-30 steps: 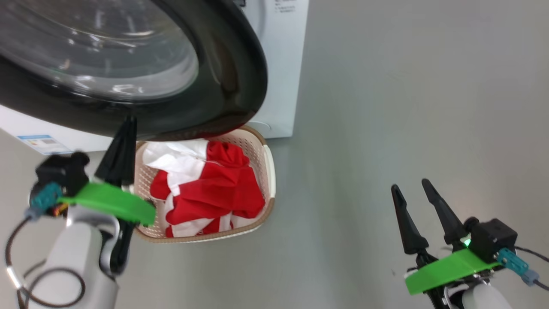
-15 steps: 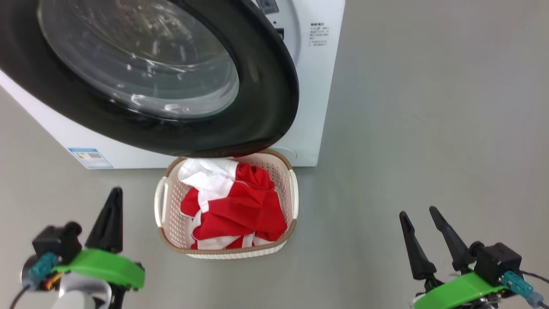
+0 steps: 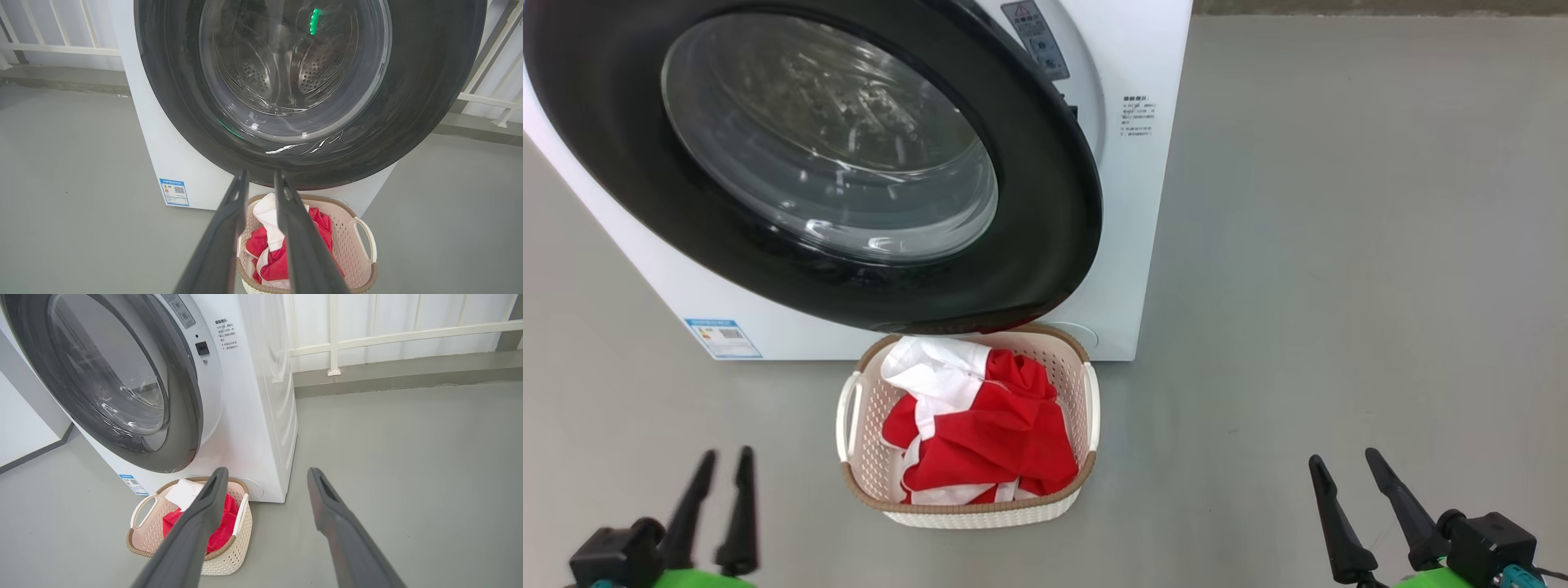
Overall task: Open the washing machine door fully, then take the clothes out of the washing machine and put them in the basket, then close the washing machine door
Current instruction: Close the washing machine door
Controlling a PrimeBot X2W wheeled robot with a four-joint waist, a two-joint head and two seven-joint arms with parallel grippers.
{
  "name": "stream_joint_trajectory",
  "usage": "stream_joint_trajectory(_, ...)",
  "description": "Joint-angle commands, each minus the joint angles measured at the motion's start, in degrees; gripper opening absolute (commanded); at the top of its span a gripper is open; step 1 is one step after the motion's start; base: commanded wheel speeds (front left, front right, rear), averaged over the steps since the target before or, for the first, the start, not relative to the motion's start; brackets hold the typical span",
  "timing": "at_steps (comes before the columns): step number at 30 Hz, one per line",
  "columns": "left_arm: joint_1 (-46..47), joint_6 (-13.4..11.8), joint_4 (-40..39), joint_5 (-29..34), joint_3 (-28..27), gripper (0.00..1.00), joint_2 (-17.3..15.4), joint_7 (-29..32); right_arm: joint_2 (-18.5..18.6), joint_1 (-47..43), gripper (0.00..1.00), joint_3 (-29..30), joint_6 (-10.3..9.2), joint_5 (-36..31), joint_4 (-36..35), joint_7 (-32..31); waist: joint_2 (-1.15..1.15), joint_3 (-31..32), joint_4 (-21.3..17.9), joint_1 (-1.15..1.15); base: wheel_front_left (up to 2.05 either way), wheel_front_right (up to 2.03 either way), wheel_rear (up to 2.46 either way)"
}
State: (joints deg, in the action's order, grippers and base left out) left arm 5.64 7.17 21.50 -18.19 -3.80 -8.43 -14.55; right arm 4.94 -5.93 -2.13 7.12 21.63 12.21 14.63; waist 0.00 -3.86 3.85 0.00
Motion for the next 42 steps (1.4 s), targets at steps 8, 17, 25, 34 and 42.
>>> stream_joint_trajectory(8,-3.0,0.3,-4.1,1.3,-4.2,1.0,-0.2,-0.4,0.8,-0.5,1.0,-0.6,0.36,0.3,-1.6,0.4,0.0,0.8,-0.5,0.0,0.0,0.0,0.0)
stream_joint_trajectory(17,-4.2,0.3,-4.8,2.0,-5.0,1.0,0.8,-0.4,0.8,-0.7,1.0,-0.4,0.36,0.3,-1.8,0.4,0.0,1.1,-0.6,0.0,0.0,0.0,0.0)
stream_joint_trajectory(25,-4.1,0.3,-5.0,2.6,-4.8,1.0,0.9,-0.4,0.9,-0.6,1.0,-0.4,0.36,0.2,-1.9,0.4,0.0,1.0,-0.6,0.0,0.0,0.0,0.0)
stream_joint_trajectory(34,-3.8,0.3,-5.1,2.9,-4.1,1.0,1.3,-0.4,1.0,0.1,1.0,-1.0,0.36,0.1,-2.0,0.4,0.0,0.5,0.5,0.0,0.0,0.0,0.0)
stream_joint_trajectory(42,-3.2,0.3,-5.8,3.7,-2.5,1.0,2.8,-0.4,0.9,5.1,0.0,-4.7,0.36,0.6,-1.5,0.4,0.0,-1.0,3.8,0.0,0.0,0.0,0.0)
